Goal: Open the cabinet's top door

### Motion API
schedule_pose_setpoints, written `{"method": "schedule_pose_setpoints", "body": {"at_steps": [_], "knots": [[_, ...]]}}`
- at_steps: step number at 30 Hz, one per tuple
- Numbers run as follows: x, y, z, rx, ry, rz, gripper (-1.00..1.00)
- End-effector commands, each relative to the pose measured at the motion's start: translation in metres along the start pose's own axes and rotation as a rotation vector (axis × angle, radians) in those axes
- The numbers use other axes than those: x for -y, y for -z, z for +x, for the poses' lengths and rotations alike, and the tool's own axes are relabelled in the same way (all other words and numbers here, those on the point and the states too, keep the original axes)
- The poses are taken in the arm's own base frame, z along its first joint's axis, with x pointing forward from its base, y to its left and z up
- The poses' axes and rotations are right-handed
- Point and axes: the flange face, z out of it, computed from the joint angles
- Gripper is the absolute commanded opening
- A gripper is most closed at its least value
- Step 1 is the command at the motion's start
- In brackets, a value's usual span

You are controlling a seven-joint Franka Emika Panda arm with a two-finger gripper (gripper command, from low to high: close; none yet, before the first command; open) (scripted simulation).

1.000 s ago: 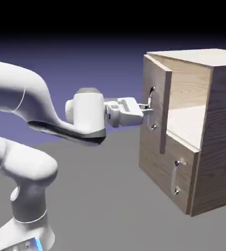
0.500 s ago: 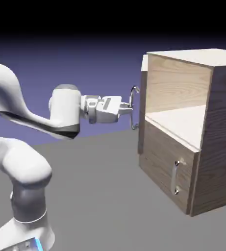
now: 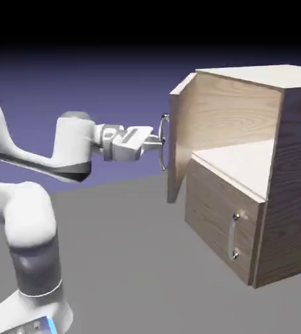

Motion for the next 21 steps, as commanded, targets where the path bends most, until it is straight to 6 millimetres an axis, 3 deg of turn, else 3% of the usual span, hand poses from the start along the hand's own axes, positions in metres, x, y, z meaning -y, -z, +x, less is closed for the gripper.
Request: {"method": "schedule_pose_setpoints", "body": {"at_steps": [1,10,21], "knots": [[0.002,0.006,-0.002,-0.012,0.000,-0.012,-1.00],[0.026,0.068,-0.026,-0.146,0.000,-0.146,-1.00],[0.077,0.147,-0.077,-0.344,0.000,-0.345,-1.00]]}}
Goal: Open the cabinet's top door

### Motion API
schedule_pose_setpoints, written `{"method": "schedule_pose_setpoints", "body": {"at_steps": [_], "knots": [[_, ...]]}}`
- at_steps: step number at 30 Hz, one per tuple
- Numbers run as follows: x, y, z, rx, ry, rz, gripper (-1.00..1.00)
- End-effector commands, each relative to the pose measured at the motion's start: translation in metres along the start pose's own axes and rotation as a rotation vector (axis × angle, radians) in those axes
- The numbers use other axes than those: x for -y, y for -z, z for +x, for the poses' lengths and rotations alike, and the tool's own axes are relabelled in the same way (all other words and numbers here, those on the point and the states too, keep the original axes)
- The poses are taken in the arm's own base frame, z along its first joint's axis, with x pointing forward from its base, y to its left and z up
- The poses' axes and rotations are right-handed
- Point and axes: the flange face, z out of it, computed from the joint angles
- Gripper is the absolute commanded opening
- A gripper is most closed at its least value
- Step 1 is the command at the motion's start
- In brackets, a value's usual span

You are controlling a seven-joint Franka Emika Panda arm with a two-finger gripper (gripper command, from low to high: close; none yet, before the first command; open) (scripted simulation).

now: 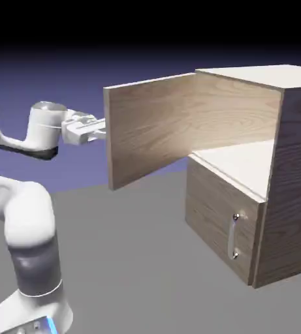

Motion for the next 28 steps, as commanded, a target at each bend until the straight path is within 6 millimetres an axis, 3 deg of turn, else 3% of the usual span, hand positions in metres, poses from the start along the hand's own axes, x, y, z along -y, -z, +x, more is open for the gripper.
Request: {"method": "schedule_pose_setpoints", "body": {"at_steps": [1,12,22,28], "knots": [[0.002,0.008,-0.002,-0.017,0.000,-0.018,-1.00],[0.034,0.084,-0.035,-0.182,0.001,-0.183,-1.00],[0.034,0.086,-0.039,-0.195,0.010,-0.192,-1.00],[0.052,0.113,-0.052,-0.253,0.000,-0.254,-1.00]]}}
